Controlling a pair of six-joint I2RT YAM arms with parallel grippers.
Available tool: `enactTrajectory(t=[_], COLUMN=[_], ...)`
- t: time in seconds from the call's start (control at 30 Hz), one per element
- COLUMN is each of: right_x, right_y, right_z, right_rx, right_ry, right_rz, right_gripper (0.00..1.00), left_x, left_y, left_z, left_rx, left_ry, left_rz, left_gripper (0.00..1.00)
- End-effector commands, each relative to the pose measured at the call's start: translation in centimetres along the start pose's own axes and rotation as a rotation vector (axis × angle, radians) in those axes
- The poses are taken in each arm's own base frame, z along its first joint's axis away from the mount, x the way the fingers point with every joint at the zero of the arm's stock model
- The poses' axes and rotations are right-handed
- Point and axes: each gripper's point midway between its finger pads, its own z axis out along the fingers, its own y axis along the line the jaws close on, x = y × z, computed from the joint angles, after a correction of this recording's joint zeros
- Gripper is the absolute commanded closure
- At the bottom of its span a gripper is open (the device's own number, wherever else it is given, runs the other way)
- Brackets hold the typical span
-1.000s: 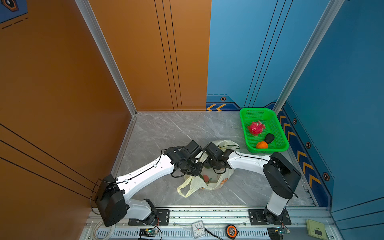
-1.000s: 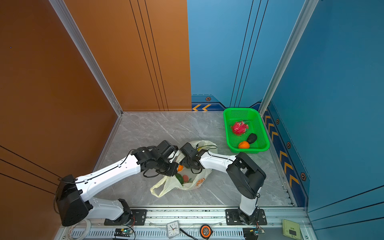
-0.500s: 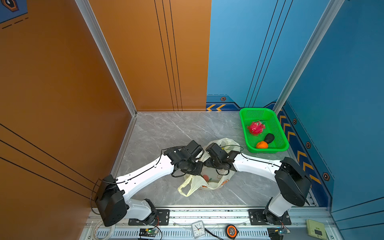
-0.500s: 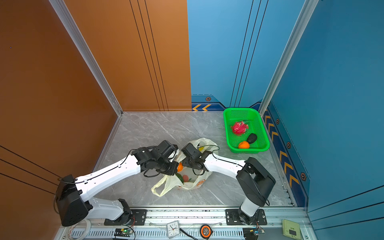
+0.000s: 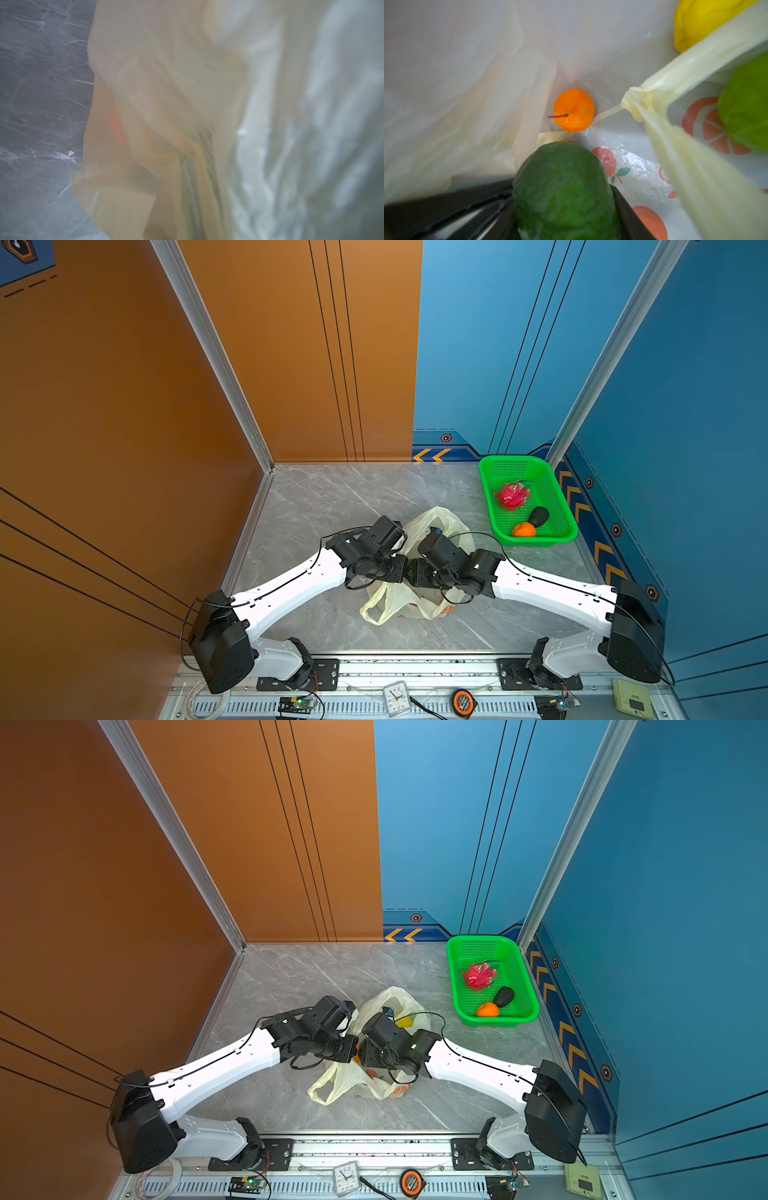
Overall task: Untie the knot of the plastic bag and take out the fruit
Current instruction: 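Carry the lime to the green basket and open the right gripper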
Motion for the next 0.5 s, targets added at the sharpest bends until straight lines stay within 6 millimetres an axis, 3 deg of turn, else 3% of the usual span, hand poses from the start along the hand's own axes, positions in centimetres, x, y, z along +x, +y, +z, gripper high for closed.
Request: enactTrajectory(t=[0.0, 0.3, 0.47], right_x=[0.8, -1.4, -5.1], right_y=[0.1, 2.0, 2.7], right_z=[-2.7, -8.4, -11.7], right_rx=[0.008, -0.085, -0.152], right_ry=[0.027, -0.037, -0.125], right_rz=[-0.049, -0.030, 0.011], right_gripper=[0.52, 0.52, 0.52], left_x=[-1.3, -1.5, -1.4], left_y=[-0.2, -0.4, -0.5], left_z=[-1.2, -1.5, -1.6], left_rx=[0.008, 0.020, 0.027], left_ry=[-0.060, -0.066, -0.063], left_rz=[0.010, 0.028, 0.036], left_gripper=[0.97, 0.97, 0.97])
